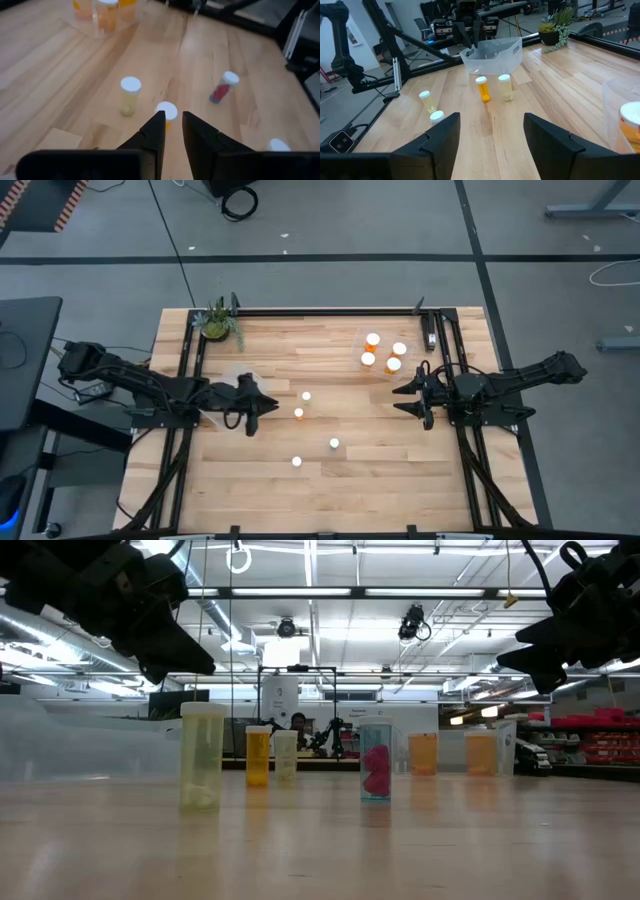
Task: Pick and place medicine bottles into bin by pill shape (circle, oval)
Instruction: Put the small orange pill bottle into the left transparent bin
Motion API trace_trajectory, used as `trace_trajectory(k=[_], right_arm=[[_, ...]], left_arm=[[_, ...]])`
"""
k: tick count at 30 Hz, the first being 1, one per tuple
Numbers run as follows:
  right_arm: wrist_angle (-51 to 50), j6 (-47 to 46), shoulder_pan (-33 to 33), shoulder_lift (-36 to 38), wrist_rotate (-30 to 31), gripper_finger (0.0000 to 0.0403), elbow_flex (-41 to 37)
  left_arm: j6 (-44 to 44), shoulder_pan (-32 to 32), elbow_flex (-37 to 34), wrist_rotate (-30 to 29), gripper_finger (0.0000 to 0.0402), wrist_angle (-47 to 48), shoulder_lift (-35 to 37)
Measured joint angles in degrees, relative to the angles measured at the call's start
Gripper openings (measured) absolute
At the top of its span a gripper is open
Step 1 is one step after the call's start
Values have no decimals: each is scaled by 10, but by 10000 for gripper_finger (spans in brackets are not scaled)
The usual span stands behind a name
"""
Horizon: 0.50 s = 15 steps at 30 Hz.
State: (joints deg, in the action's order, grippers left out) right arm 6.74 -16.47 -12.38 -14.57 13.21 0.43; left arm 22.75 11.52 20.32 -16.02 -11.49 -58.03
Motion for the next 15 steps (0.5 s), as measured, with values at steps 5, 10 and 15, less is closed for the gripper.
trace_trajectory(k=[5, 10, 15], right_arm=[[0, 0, 0, 0, 0, 225, 0], [-1, 0, 0, 0, 0, 225, 0], [-3, 0, 0, 0, 0, 225, 0]], left_arm=[[0, 0, 81, 0, 94, 106, -63], [5, 0, 158, 0, 116, 194, -128], [5, 0, 231, 0, 156, 268, -191]])
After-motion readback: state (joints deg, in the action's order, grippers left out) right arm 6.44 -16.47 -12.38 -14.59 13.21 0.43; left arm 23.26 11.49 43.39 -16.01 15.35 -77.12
